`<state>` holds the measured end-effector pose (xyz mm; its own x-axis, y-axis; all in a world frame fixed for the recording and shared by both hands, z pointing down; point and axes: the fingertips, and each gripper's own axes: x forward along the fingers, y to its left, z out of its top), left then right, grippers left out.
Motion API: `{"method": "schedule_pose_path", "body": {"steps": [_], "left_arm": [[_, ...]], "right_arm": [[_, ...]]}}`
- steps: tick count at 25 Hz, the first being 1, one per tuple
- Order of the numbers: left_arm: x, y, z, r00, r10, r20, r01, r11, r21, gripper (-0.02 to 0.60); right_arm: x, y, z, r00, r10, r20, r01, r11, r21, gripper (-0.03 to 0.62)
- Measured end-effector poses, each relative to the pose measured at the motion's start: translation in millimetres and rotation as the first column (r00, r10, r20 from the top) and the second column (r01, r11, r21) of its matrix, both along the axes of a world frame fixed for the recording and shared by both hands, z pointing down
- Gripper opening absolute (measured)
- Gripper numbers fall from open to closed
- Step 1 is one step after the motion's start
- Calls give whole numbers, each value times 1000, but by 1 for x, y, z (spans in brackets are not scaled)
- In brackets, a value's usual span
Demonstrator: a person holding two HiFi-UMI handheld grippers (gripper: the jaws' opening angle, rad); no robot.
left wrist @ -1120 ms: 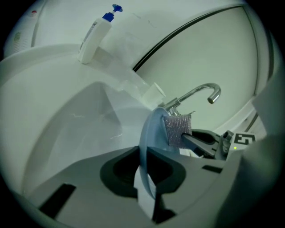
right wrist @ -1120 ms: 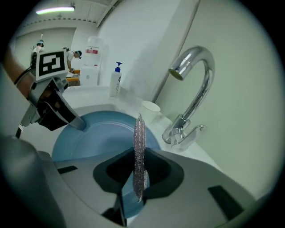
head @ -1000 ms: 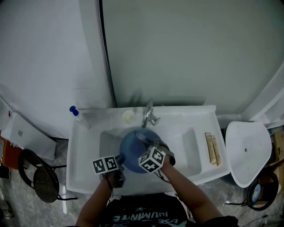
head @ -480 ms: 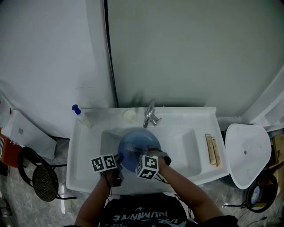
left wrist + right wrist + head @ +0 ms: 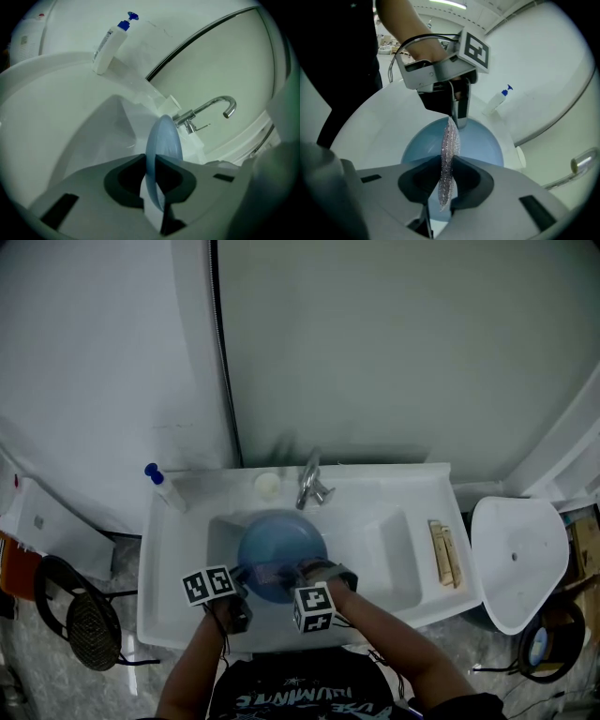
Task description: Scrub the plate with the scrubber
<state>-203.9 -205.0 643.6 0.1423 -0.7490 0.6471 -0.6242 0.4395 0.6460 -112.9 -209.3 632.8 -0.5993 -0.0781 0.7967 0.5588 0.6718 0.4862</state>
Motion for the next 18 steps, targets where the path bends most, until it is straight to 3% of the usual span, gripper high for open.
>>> {"method": "schedule_pose_path", "body": {"steps": [6,11,14,18], "left_arm": [[-10,1,-1,999,-36,-24,36,999,10,40],[-14,3,-1,998,-56,-43,57,998,21,41],[-16,6,0,998,-54,-36,55,998,22,41],[-14,7,2,998,-52,-42,53,998,27,41]], "right_arm": [[12,8,1,989,-139,-48,143,986,87,78],[33,10,9,964,-237,-125,253,957,140,78],[41,7,10,961,-240,-139,259,955,141,78],[38,4,-2,974,-213,-80,222,966,135,78]]}}
